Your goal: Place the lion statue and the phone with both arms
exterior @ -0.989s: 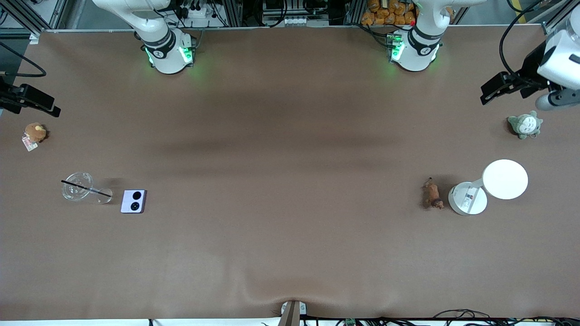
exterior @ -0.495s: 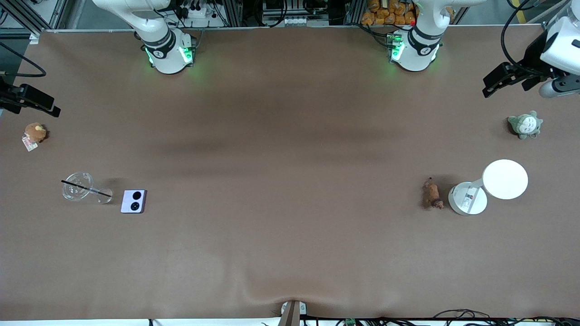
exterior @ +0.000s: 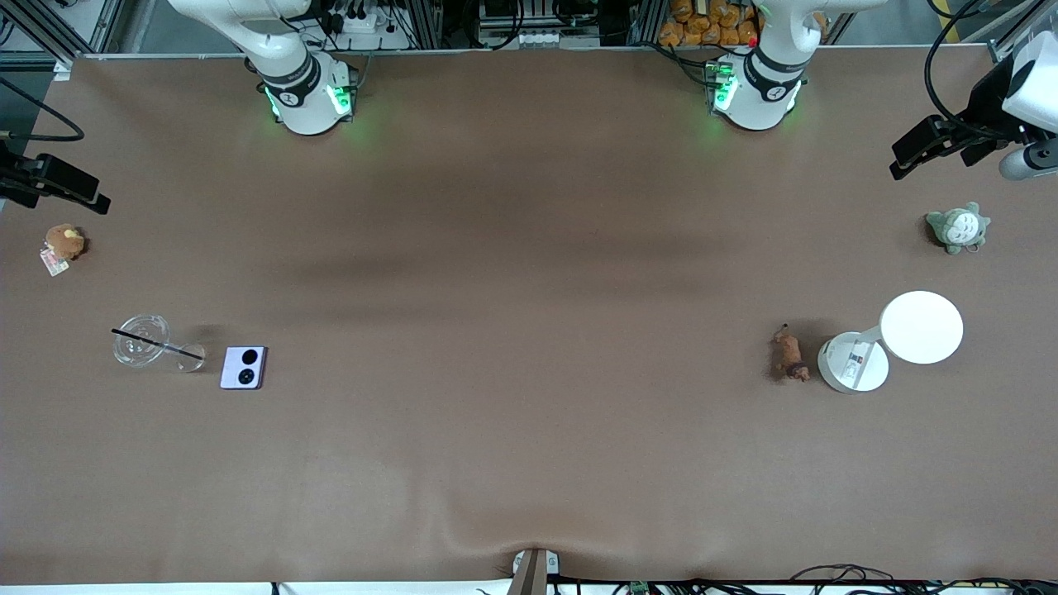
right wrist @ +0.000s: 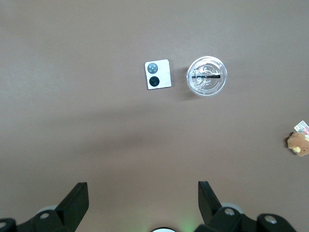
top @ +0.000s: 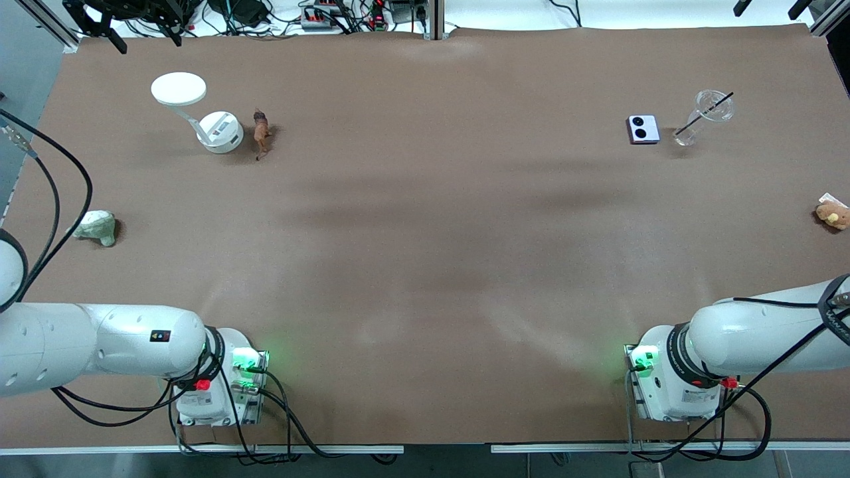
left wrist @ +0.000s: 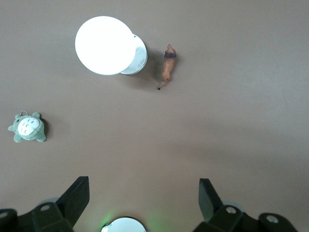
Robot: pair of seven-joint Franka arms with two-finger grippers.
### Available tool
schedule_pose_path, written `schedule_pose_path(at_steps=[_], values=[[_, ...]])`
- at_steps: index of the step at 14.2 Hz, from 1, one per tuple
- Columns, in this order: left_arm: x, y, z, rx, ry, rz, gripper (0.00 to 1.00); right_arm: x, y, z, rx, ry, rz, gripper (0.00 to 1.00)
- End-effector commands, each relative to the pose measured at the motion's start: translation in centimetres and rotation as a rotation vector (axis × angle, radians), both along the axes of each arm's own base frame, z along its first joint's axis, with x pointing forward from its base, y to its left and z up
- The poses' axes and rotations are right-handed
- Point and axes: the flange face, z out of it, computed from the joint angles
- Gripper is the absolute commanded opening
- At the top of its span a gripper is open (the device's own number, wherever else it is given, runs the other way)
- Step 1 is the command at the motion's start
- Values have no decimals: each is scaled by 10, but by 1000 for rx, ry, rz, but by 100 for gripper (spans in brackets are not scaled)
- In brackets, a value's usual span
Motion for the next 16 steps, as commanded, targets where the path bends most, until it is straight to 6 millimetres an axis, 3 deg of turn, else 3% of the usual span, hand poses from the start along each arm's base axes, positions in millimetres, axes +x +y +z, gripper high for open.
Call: schedule_pose_path(at_steps=[1, 6, 16], values=[[-3, 5, 11, -12, -27, -4, 100, 1, -3, 3, -10, 5, -14, 100], [0, 7, 2, -10, 6, -23, 100, 1, -3, 3, -10, 6, -14, 100], [0, 16, 15, -13, -18, -5, 100, 1, -2, 3, -10, 8, -13, 100]])
